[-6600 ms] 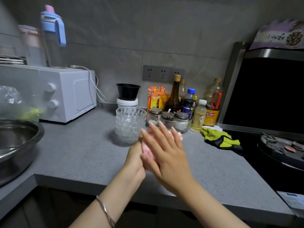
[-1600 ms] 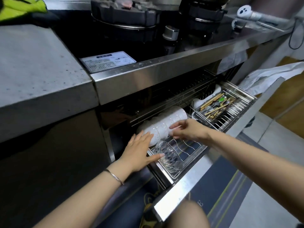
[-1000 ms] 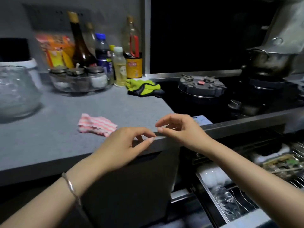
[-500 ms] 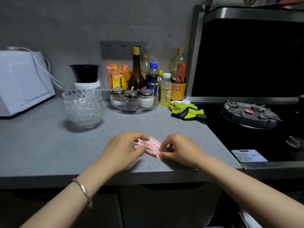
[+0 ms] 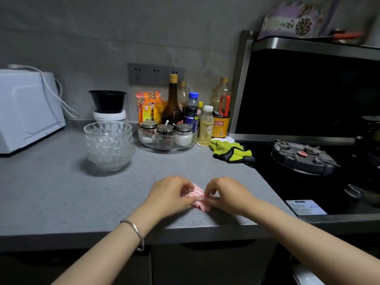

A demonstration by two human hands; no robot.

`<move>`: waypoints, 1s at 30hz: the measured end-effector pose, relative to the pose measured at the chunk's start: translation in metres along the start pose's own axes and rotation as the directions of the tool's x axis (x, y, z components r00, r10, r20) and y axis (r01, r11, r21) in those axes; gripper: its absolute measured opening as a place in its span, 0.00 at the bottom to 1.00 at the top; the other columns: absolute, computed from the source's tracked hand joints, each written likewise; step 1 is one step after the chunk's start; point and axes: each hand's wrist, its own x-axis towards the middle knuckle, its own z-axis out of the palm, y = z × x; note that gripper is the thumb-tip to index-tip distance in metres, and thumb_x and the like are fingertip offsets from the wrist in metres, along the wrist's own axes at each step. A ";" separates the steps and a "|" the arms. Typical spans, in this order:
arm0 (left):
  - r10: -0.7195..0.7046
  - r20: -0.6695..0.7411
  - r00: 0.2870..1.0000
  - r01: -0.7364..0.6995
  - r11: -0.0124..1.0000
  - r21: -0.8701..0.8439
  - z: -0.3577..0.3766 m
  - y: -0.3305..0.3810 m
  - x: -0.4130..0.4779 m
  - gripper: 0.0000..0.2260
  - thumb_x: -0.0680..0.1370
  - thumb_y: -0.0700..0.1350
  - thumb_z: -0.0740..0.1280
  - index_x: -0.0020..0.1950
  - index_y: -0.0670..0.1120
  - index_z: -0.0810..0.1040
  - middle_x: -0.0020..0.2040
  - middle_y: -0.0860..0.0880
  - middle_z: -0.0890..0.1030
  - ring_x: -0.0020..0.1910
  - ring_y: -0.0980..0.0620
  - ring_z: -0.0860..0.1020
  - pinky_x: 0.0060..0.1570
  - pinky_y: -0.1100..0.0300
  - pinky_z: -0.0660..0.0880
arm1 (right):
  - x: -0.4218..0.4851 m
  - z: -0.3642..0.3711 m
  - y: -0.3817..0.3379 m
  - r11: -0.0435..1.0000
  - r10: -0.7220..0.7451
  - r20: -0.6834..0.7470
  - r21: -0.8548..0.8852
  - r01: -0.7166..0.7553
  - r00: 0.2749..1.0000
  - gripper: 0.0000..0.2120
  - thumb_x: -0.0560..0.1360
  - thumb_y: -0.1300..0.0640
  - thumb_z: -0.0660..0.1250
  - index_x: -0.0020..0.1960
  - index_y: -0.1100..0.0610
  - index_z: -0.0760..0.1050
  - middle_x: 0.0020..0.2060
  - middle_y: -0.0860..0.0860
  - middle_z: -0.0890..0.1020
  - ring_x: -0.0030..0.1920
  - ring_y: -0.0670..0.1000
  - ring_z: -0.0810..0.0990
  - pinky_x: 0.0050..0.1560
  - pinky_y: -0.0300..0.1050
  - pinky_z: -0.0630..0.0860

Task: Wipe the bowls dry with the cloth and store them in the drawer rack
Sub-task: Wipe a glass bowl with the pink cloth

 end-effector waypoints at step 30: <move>0.136 0.144 0.980 -0.041 0.850 -0.524 -0.076 -0.026 0.000 0.09 0.77 0.39 0.67 0.48 0.52 0.81 0.42 0.60 0.83 0.41 0.67 0.78 0.44 0.71 0.73 | -0.003 -0.073 0.032 0.588 -0.007 0.162 0.799 -0.127 0.987 0.05 0.70 0.64 0.62 0.43 0.57 0.75 0.36 0.55 0.76 0.36 0.48 0.73 0.39 0.39 0.70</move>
